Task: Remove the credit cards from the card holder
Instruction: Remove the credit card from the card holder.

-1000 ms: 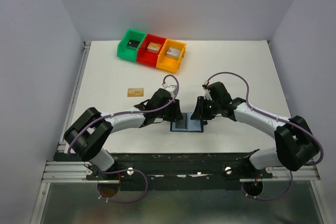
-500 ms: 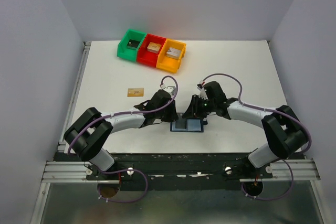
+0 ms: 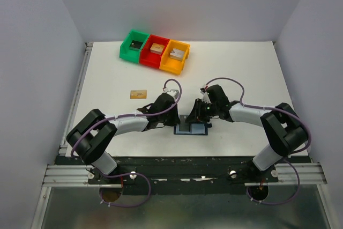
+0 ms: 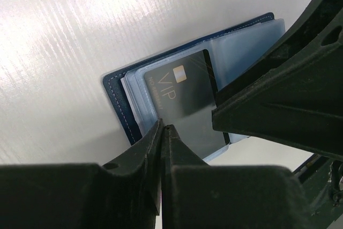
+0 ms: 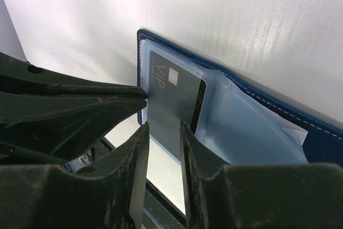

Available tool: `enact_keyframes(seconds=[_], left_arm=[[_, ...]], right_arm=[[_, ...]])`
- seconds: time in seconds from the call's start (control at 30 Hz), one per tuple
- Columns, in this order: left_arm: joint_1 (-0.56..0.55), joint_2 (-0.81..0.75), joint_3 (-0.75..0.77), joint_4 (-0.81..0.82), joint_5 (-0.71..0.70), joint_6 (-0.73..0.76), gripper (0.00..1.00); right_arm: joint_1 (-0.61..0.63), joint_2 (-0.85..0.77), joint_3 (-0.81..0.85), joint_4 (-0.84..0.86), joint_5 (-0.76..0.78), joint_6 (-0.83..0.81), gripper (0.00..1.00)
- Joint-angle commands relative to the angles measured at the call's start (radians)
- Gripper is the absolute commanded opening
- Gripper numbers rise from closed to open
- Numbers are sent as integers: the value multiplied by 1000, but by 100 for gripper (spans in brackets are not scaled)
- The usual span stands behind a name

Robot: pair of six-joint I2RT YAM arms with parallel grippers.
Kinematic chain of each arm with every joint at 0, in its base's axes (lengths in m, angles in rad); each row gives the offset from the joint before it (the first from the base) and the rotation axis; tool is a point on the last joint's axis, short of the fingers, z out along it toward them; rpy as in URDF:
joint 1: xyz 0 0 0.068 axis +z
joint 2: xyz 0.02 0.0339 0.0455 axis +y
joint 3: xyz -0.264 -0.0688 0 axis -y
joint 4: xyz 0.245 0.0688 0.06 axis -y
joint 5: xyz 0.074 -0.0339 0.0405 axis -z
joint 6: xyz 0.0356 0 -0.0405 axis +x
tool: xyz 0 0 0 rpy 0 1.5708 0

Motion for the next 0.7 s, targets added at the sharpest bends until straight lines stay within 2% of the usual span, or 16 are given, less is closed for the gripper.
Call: enact_keyframes(seconds=[0.0, 0.37, 0.67], left_arm=[[-3, 17, -20, 5, -23, -10, 13], [-3, 21, -43, 2, -33, -25, 0], [-3, 22, -49, 3, -36, -30, 0]], right_arm=[[2, 22, -17, -5, 30, 1, 37], [-1, 9, -30, -20, 64, -4, 39], [-1, -18, -47, -14, 70, -5, 42]])
